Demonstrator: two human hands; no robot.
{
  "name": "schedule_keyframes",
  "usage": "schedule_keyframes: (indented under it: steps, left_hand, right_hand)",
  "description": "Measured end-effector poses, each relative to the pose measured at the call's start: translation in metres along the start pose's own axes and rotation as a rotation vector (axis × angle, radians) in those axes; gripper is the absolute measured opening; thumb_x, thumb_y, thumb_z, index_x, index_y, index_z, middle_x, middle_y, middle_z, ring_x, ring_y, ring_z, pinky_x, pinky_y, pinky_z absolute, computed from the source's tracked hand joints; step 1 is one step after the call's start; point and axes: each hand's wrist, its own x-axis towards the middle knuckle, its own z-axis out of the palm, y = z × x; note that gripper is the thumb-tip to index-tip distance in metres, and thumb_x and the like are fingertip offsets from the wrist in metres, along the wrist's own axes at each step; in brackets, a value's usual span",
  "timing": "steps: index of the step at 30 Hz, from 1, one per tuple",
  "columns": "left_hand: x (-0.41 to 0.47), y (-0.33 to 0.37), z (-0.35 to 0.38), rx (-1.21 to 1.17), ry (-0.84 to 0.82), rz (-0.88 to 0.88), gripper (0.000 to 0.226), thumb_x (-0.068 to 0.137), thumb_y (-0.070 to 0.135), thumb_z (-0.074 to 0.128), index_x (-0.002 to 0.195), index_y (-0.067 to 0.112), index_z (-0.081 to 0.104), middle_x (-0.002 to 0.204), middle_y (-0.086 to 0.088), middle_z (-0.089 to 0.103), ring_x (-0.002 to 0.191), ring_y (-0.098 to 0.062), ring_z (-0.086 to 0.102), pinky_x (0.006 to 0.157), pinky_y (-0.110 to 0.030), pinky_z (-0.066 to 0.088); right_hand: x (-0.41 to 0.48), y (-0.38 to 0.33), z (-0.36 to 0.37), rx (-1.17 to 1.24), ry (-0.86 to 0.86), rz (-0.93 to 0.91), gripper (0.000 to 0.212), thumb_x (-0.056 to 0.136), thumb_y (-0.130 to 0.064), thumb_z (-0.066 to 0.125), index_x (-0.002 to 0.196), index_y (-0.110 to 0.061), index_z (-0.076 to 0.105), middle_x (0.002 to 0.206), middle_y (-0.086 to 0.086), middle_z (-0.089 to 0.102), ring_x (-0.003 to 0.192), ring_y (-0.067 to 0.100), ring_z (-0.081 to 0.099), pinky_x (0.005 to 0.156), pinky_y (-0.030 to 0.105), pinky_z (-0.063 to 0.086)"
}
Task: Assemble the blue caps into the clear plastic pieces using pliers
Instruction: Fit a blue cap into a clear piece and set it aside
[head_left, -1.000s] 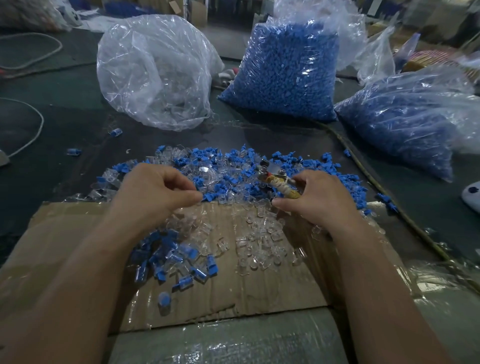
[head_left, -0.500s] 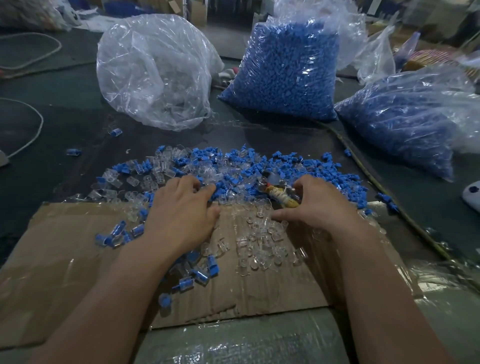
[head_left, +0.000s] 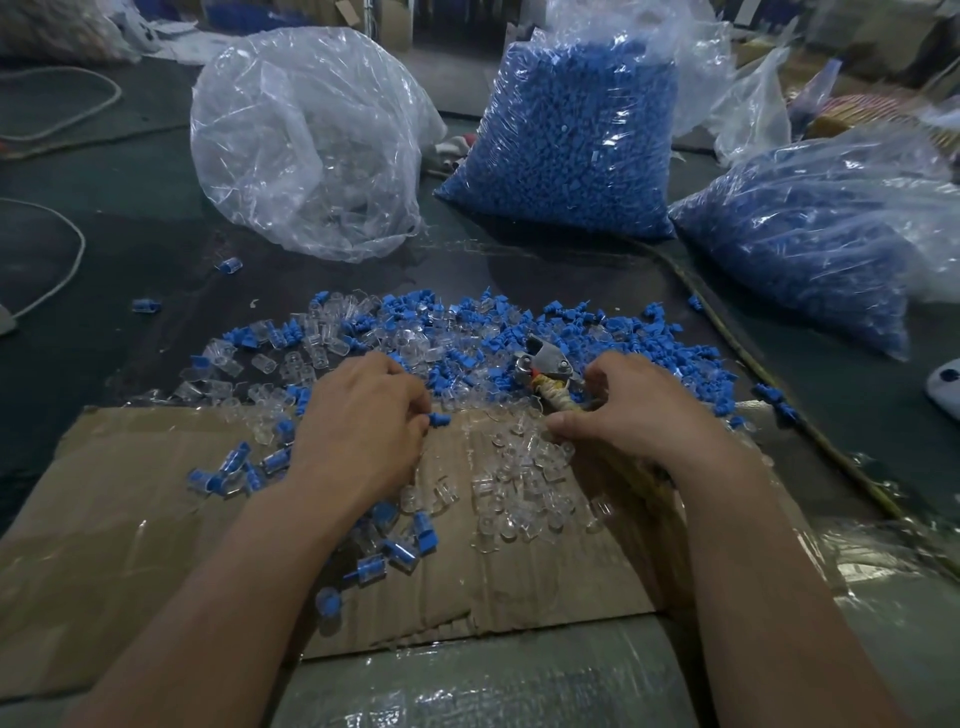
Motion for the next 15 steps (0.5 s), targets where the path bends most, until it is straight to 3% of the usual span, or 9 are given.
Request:
schedule_keyframes:
  steps: [4, 7, 9, 11, 13, 15]
  left_hand:
    - [0.000, 0.001, -0.005, -0.061, 0.067, 0.000, 0.011, 0.084, 0.021, 0.059, 0.082, 0.019, 0.070, 0.103, 0.002, 0.058, 0.094, -0.009, 0.044, 0.084, -0.025, 0.031]
    - [-0.002, 0.006, -0.013, -0.158, 0.141, -0.035, 0.017, 0.075, 0.013, 0.064, 0.059, 0.018, 0.059, 0.091, -0.002, 0.063, 0.084, -0.011, 0.049, 0.075, -0.024, 0.031]
    - [-0.004, 0.009, -0.017, -0.221, 0.178, -0.066, 0.020, 0.073, 0.012, 0.065, 0.055, 0.018, 0.056, 0.083, -0.003, 0.066, 0.077, -0.014, 0.056, 0.065, -0.021, 0.032]
    - [-0.006, 0.011, -0.018, -0.268, 0.196, -0.103, 0.019, 0.073, 0.012, 0.065, 0.057, 0.019, 0.057, 0.075, -0.001, 0.067, 0.070, -0.013, 0.059, 0.058, -0.019, 0.033]
    - [-0.008, 0.013, -0.019, -0.300, 0.201, -0.125, 0.016, 0.073, 0.012, 0.065, 0.060, 0.018, 0.057, 0.065, 0.002, 0.063, 0.062, -0.012, 0.057, 0.058, -0.022, 0.038]
    - [-0.009, 0.014, -0.020, -0.322, 0.195, -0.125, 0.017, 0.073, 0.012, 0.065, 0.060, 0.018, 0.055, 0.059, 0.004, 0.058, 0.059, -0.011, 0.054, 0.055, -0.023, 0.042]
  right_hand:
    - [-0.001, 0.000, -0.002, -0.015, 0.019, 0.000, 0.071, 0.068, -0.063, 0.064, 0.122, -0.022, 0.046, 0.120, -0.001, 0.048, 0.094, 0.010, 0.036, 0.079, 0.029, 0.035]
    - [-0.002, -0.001, -0.002, -0.019, 0.016, 0.001, 0.068, 0.070, -0.064, 0.061, 0.121, -0.021, 0.047, 0.120, -0.001, 0.048, 0.094, 0.011, 0.037, 0.079, 0.029, 0.034]
    - [-0.002, -0.003, -0.003, -0.002, 0.056, -0.012, 0.062, 0.074, -0.060, 0.061, 0.120, -0.021, 0.050, 0.121, 0.000, 0.049, 0.099, 0.013, 0.042, 0.082, 0.030, 0.035]
    - [-0.003, -0.009, -0.002, 0.063, 0.198, -0.082, 0.051, 0.078, -0.053, 0.060, 0.117, -0.021, 0.054, 0.119, -0.001, 0.051, 0.105, 0.013, 0.045, 0.085, 0.029, 0.034]
    - [-0.006, -0.019, -0.001, 0.129, 0.355, -0.233, 0.036, 0.082, -0.043, 0.061, 0.110, -0.019, 0.060, 0.111, -0.003, 0.056, 0.099, 0.008, 0.045, 0.084, 0.023, 0.031]
    - [-0.008, -0.032, 0.004, 0.107, 0.375, -0.365, 0.026, 0.084, -0.036, 0.061, 0.104, -0.019, 0.064, 0.103, -0.005, 0.060, 0.092, 0.004, 0.042, 0.082, 0.019, 0.026]
